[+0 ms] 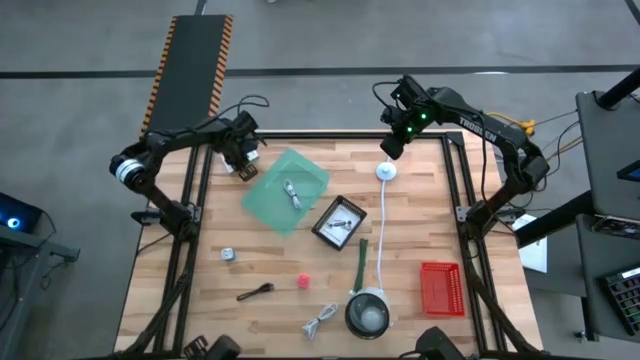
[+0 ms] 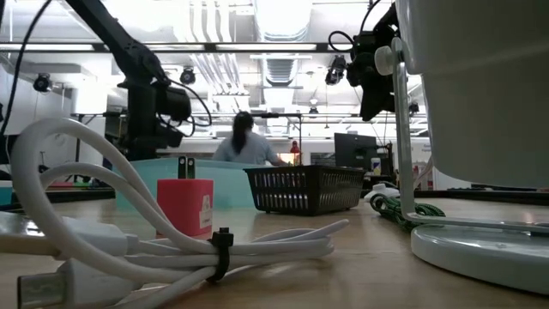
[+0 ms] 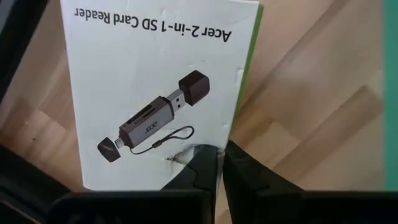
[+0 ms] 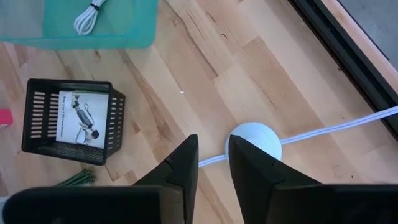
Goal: Pick and place items into bin
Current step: Put the white box into the black bin
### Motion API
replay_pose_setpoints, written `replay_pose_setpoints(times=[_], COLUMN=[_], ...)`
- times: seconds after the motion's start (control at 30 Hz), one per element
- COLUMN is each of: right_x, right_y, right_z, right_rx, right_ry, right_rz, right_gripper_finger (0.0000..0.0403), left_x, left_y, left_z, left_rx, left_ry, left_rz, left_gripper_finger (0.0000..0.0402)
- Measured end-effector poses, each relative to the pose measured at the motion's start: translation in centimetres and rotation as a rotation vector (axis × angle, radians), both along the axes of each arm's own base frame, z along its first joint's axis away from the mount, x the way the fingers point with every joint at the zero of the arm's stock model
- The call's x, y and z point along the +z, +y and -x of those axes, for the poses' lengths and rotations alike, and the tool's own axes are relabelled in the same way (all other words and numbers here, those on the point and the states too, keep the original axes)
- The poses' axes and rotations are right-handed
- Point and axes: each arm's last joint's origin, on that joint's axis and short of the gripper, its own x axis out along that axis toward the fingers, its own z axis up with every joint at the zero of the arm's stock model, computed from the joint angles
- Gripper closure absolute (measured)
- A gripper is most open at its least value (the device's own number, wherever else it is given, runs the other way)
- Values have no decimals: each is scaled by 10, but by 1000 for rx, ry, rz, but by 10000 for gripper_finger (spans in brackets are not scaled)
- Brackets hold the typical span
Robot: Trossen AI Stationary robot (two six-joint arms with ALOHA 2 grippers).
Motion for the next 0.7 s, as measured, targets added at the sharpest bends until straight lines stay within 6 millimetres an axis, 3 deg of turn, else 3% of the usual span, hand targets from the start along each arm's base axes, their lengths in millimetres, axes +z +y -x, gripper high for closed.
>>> replay_pose_setpoints(times=[0.37,0.7], right_x=[0,1], right_y=[0,-1], right_z=[0,-2], right_rx=[6,92], right_ry=[-1,-28], right_rz=[4,60], right_gripper_finger=[335,309], left_x=[38,75], left_y=[-17,-33], left_z=[8,14], left_rx=[63,121], left_ry=[-219,-504], left_rz=[-27,-26], left_gripper_finger=[401,401])
